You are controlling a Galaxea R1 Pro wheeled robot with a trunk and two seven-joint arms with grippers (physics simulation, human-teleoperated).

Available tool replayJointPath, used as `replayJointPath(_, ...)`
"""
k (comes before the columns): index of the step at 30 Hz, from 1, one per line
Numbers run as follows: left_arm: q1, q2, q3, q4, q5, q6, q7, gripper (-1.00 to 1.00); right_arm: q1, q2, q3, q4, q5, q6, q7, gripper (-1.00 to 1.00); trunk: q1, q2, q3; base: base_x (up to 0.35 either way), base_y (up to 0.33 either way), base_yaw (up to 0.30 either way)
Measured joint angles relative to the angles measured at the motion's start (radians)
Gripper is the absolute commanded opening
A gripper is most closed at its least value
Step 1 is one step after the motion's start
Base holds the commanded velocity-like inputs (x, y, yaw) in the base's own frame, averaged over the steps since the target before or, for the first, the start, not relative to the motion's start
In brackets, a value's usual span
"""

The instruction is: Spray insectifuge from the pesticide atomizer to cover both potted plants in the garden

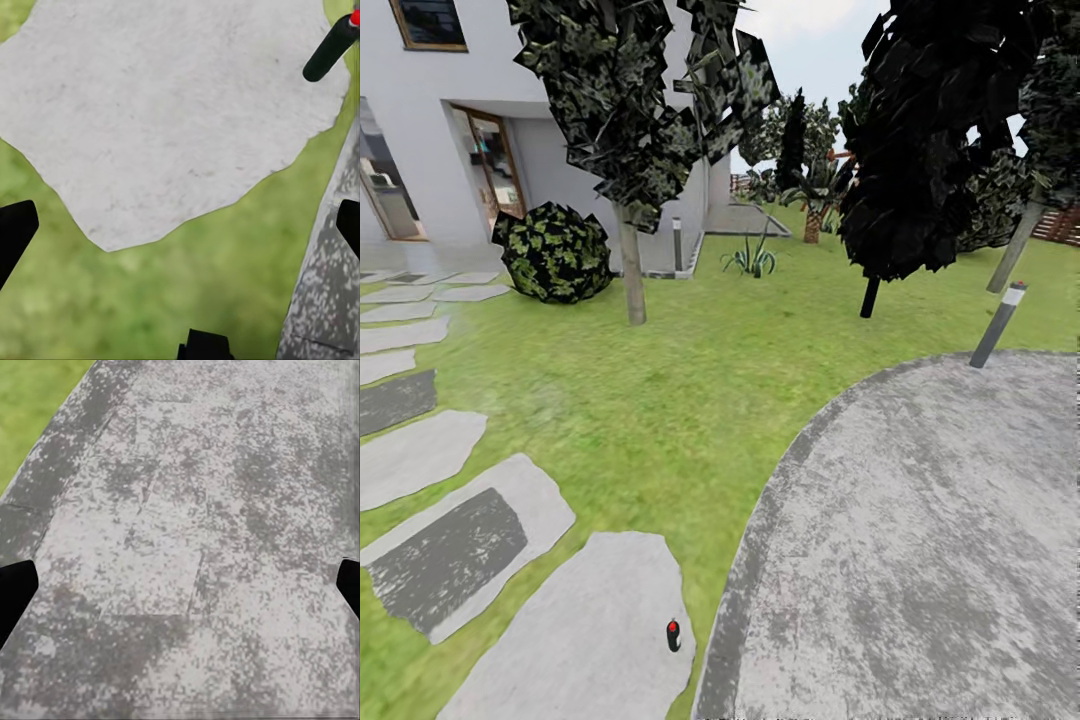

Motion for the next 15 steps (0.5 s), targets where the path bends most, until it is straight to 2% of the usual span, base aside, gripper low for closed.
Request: replayJointPath(15,0.0,0.0,0.0,0.0,0.0,0.0,0.0,1.0,0.0,-0.001,0.009,0.002,0.005,-0.001,0.008,1.0,0.058,-0.105,-0.049,0.0,0.0,-0.016)
